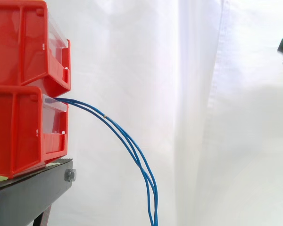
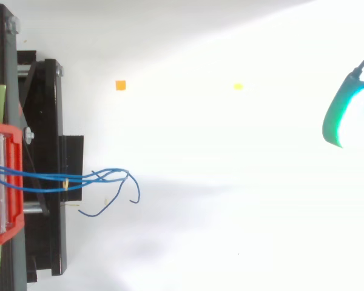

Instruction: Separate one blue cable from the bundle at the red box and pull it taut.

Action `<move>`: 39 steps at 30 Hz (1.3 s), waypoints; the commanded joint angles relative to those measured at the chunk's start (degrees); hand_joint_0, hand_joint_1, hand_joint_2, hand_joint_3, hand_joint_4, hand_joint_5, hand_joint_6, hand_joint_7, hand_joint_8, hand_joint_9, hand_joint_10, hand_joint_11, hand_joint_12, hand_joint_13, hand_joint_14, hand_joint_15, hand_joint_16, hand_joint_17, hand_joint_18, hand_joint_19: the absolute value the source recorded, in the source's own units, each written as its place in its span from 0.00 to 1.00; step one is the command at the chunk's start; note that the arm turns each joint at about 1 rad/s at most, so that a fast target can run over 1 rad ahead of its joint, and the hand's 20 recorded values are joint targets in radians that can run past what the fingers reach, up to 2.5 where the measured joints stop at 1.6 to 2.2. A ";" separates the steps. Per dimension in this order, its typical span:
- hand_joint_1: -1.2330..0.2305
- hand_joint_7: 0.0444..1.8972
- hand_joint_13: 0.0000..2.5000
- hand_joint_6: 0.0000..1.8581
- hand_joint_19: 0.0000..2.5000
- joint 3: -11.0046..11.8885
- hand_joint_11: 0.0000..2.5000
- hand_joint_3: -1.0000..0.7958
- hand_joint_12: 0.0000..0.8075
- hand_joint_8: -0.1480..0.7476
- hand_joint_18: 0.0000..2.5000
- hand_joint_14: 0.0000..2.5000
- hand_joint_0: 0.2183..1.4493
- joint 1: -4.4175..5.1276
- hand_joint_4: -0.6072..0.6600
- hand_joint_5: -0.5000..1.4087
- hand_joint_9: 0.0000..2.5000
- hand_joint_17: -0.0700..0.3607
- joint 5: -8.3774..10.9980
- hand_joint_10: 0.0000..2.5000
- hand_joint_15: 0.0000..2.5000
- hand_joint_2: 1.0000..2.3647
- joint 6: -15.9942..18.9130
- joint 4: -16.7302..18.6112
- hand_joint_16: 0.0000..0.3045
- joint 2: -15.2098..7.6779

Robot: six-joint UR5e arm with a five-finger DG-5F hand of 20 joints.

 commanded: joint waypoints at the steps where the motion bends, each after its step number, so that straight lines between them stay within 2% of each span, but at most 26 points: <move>1: 0.35 0.41 0.24 0.27 0.21 0.04 0.18 0.28 0.41 0.53 0.23 0.00 0.25 0.49 0.68 0.15 0.25 0.37 1.82 0.00 0.12 0.00 -4.53 0.85 0.13 -2.89; 3: 0.35 0.41 0.24 0.27 0.20 0.13 0.18 0.28 0.42 0.53 0.23 0.00 0.24 0.76 0.68 0.15 0.26 0.37 2.61 0.00 0.12 0.00 -5.84 1.90 0.13 -4.47; 4: 0.36 0.41 0.24 0.27 0.20 1.18 0.18 0.28 0.42 0.53 0.23 0.00 0.24 1.11 0.69 0.15 0.26 0.37 3.49 0.00 0.11 0.00 -6.99 4.10 0.13 -6.49; 6: 0.37 0.41 0.24 0.27 0.20 3.21 0.18 0.28 0.42 0.54 0.22 0.00 0.24 1.46 0.69 0.15 0.26 0.38 4.11 0.00 0.12 0.00 -8.04 6.30 0.13 -8.69; 7: 0.38 0.42 0.24 0.27 0.20 5.23 0.18 0.28 0.42 0.54 0.22 0.00 0.24 1.55 0.69 0.15 0.26 0.38 4.28 0.00 0.12 0.00 -8.66 7.17 0.13 -10.44; 8: 0.38 0.41 0.23 0.27 0.19 5.76 0.18 0.28 0.43 0.54 0.21 0.00 0.24 1.55 0.69 0.15 0.26 0.38 4.28 0.00 0.12 0.00 -8.75 7.26 0.13 -11.15; 9: 0.39 0.41 0.23 0.27 0.19 7.78 0.18 0.28 0.43 0.54 0.21 0.00 0.23 1.63 0.69 0.15 0.26 0.38 4.28 0.00 0.12 0.00 -9.18 7.09 0.14 -12.82; 13: 0.41 0.42 0.23 0.27 0.19 11.56 0.18 0.28 0.44 0.54 0.20 0.00 0.23 1.81 0.69 0.15 0.26 0.38 4.28 0.00 0.12 0.00 -9.45 6.56 0.14 -15.98; 14: 0.41 0.42 0.23 0.27 0.19 11.91 0.18 0.28 0.44 0.54 0.20 0.00 0.23 1.90 0.69 0.15 0.26 0.38 4.46 0.00 0.12 0.00 -9.54 6.65 0.14 -16.07; 18: 0.42 0.42 0.23 0.27 0.19 12.08 0.18 0.28 0.45 0.54 0.19 0.00 0.23 2.07 0.69 0.15 0.26 0.39 7.54 0.00 0.12 0.00 -12.17 8.49 0.14 -17.12; 19: 0.42 0.42 0.23 0.27 0.20 12.08 0.18 0.28 0.45 0.54 0.19 0.00 0.23 2.16 0.70 0.15 0.26 0.39 8.68 0.00 0.12 0.00 -13.49 9.28 0.14 -18.44; 24: 0.44 0.43 0.22 0.27 0.20 12.17 0.18 0.28 0.46 0.55 0.19 0.00 0.22 2.16 0.71 0.16 0.26 0.40 9.21 0.00 0.12 0.00 -15.16 12.27 0.15 -20.20; 27: 0.45 0.43 0.22 0.27 0.20 12.35 0.18 0.28 0.46 0.55 0.18 0.00 0.22 2.86 0.72 0.16 0.26 0.40 10.52 0.00 0.12 0.00 -16.74 14.21 0.15 -21.34; 30: 0.47 0.43 0.22 0.27 0.20 12.61 0.18 0.28 0.47 0.56 0.18 0.00 0.21 3.13 0.73 0.16 0.26 0.41 12.02 0.00 0.12 0.00 -17.80 14.91 0.15 -22.75; 33: 0.48 0.43 0.22 0.27 0.20 12.70 0.18 0.28 0.47 0.56 0.19 0.00 0.21 3.57 0.74 0.16 0.26 0.41 13.25 0.00 0.12 0.00 -19.29 16.23 0.16 -22.75; 36: 0.48 0.43 0.22 0.27 0.20 12.70 0.18 0.28 0.47 0.56 0.18 0.00 0.21 4.18 0.74 0.17 0.26 0.41 15.45 0.00 0.12 0.00 -21.67 17.98 0.16 -22.84; 38: 0.48 0.44 0.22 0.27 0.21 12.87 0.18 0.28 0.47 0.56 0.19 0.00 0.22 4.36 0.74 0.17 0.26 0.41 15.97 0.00 0.12 0.00 -22.81 18.60 0.16 -24.15; 39: 0.48 0.44 0.22 0.27 0.21 14.46 0.18 0.28 0.47 0.56 0.19 0.00 0.21 4.45 0.74 0.17 0.26 0.42 16.06 0.01 0.12 0.00 -22.81 19.04 0.16 -26.26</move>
